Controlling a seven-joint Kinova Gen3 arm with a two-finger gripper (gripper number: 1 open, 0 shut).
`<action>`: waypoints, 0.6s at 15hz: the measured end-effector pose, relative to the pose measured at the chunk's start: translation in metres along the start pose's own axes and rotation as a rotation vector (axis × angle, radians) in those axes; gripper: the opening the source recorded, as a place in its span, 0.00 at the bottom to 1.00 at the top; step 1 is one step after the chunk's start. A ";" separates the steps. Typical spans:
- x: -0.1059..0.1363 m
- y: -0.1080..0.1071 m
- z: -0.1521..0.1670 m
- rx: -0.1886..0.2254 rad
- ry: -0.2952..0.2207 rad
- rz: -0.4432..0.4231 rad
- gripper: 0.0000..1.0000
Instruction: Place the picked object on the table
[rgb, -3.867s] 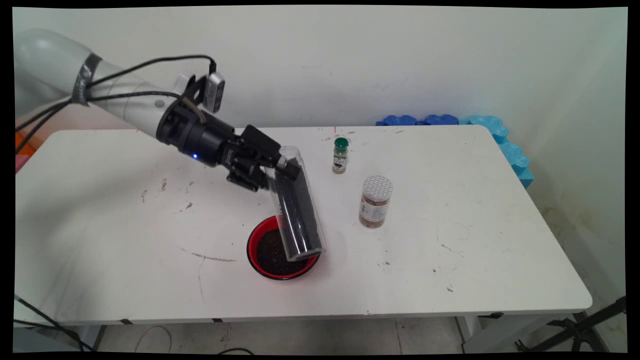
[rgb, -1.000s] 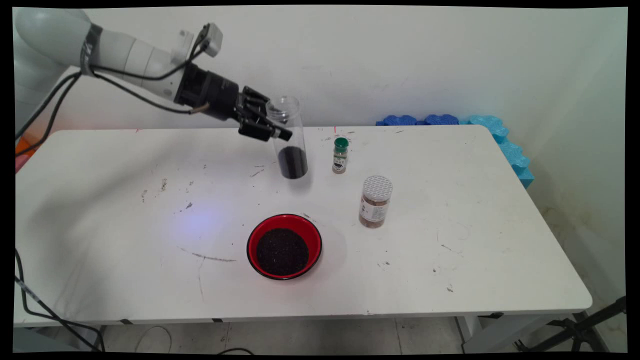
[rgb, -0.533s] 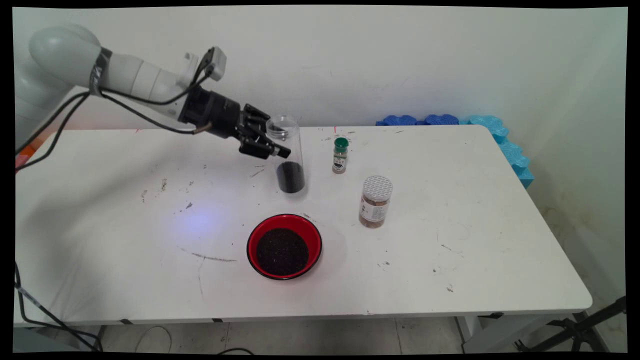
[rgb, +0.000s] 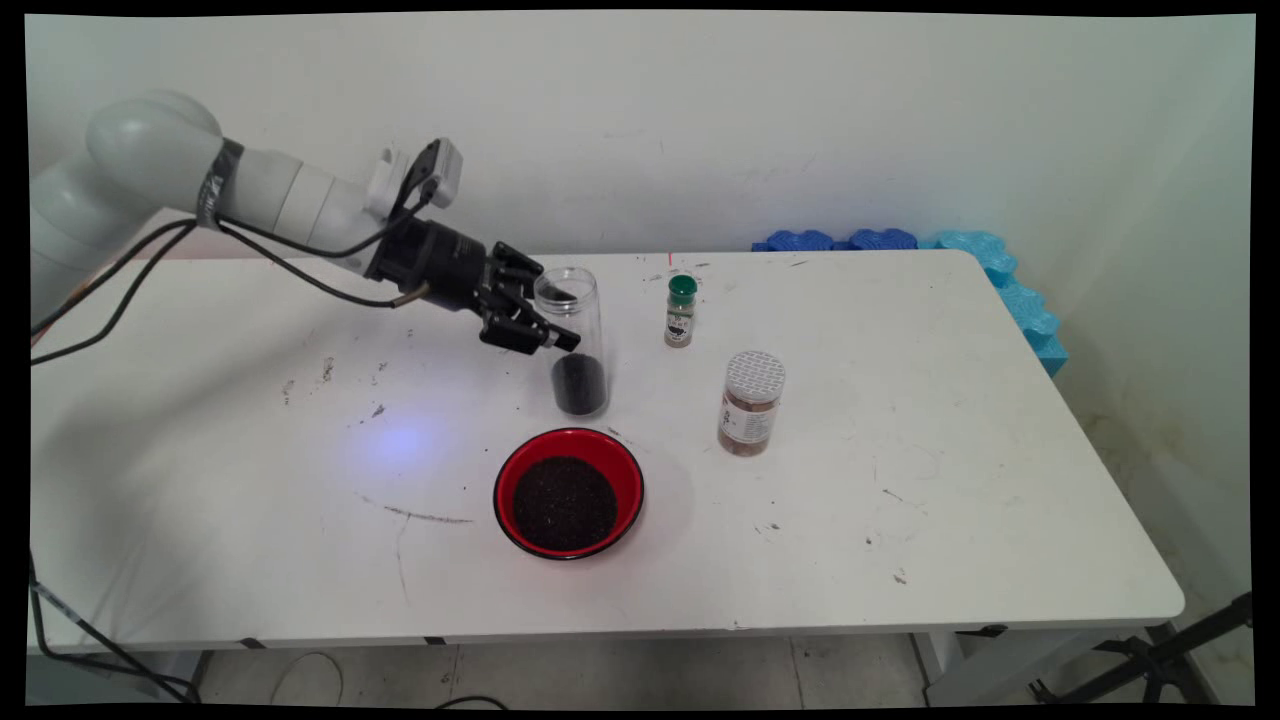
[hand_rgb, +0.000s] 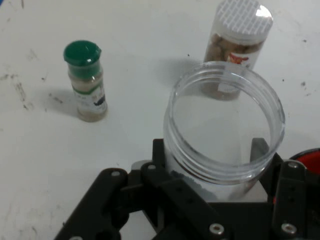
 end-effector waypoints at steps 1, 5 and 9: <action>-0.003 0.001 0.002 0.000 -0.003 0.002 0.00; -0.010 0.002 0.006 -0.002 -0.011 0.009 0.00; -0.014 0.003 0.010 -0.003 -0.014 0.012 0.00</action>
